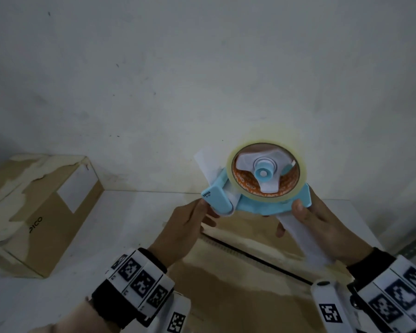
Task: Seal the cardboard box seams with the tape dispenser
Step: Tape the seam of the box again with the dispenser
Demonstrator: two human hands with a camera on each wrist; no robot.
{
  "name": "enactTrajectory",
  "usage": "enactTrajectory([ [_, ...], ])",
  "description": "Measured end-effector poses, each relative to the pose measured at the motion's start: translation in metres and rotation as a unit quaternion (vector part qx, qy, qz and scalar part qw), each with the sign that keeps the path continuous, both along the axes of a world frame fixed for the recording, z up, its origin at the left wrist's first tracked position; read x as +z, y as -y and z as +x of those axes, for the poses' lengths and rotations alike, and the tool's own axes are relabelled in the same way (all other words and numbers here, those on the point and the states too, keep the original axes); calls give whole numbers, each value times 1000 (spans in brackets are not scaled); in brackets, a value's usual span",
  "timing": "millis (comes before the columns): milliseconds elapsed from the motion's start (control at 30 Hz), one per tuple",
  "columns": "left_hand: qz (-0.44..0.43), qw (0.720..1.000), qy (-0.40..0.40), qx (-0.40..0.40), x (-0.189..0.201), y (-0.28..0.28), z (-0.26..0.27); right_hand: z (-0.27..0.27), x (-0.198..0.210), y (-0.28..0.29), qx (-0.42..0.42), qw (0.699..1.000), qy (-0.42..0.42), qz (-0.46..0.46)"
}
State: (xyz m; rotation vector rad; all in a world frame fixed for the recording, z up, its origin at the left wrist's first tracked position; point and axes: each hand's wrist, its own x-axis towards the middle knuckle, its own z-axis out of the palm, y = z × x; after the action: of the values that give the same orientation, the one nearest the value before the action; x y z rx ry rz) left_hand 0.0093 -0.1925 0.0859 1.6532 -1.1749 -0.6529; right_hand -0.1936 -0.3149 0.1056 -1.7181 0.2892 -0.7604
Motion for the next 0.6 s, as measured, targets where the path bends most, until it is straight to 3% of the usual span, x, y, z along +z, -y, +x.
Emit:
enactTrajectory([
  [100,29,984,-173,-23,12,4,-5,3,-3,-1,1,1000,3,-5],
  [267,34,921,-388,-28,21,5,-9,4,-6,0,0,1000,13,1],
  [500,13,843,-537,-6,31,13,-9,4,-8,-1,-10,998,46,28],
  [600,15,798,-602,4,32,14,-15,6,-9,-1,-16,998,48,34],
])
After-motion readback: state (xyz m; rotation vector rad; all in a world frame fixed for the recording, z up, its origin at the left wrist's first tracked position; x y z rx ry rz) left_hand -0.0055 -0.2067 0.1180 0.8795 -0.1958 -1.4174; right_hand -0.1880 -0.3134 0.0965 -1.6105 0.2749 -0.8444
